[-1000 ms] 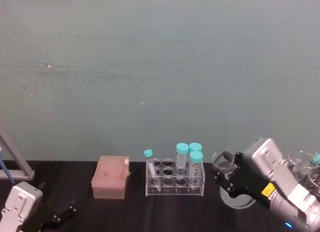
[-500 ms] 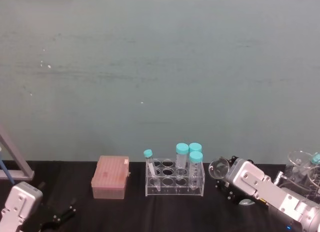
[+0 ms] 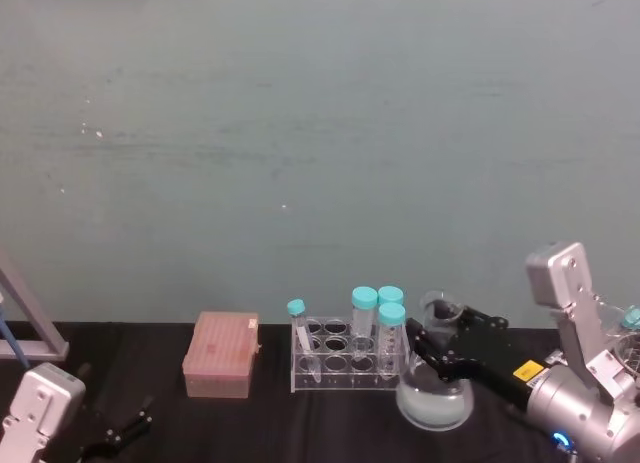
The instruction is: Pick up the beaker with the right gripper, shake it three times, and then put it down.
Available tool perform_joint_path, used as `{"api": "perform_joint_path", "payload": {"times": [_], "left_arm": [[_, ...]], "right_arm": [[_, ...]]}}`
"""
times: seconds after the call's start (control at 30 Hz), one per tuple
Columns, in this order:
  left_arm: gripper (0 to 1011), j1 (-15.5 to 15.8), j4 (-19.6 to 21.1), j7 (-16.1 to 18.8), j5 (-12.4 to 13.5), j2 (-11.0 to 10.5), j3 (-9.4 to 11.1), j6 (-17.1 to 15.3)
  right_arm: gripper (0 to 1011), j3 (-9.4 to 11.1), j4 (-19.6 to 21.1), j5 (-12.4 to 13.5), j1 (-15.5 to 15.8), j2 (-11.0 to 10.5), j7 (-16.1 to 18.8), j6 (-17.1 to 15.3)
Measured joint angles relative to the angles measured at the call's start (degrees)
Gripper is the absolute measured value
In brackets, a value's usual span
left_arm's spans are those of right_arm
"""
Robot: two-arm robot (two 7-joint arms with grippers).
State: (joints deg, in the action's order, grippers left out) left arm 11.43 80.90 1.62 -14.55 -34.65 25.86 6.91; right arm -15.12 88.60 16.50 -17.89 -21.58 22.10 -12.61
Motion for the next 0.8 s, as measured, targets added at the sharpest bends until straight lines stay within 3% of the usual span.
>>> {"api": "perform_joint_path", "payload": {"times": [0.2,0.5,0.8], "left_arm": [[1000,0.0,0.0,0.0,0.0,0.0,0.0,0.0],[1000,0.0,0.0,0.0,0.0,0.0,0.0,0.0],[1000,0.0,0.0,0.0,0.0,0.0,0.0,0.0]], "right_arm": [[452,0.25,-0.58,3.08,0.41,0.89,-0.07,-1.43],[452,-1.22,-0.61,3.36,0.41,-0.02,-1.17,-1.62],[452,-1.26,-0.42,3.69,0.44,-0.07,-1.57,-1.92]]}}
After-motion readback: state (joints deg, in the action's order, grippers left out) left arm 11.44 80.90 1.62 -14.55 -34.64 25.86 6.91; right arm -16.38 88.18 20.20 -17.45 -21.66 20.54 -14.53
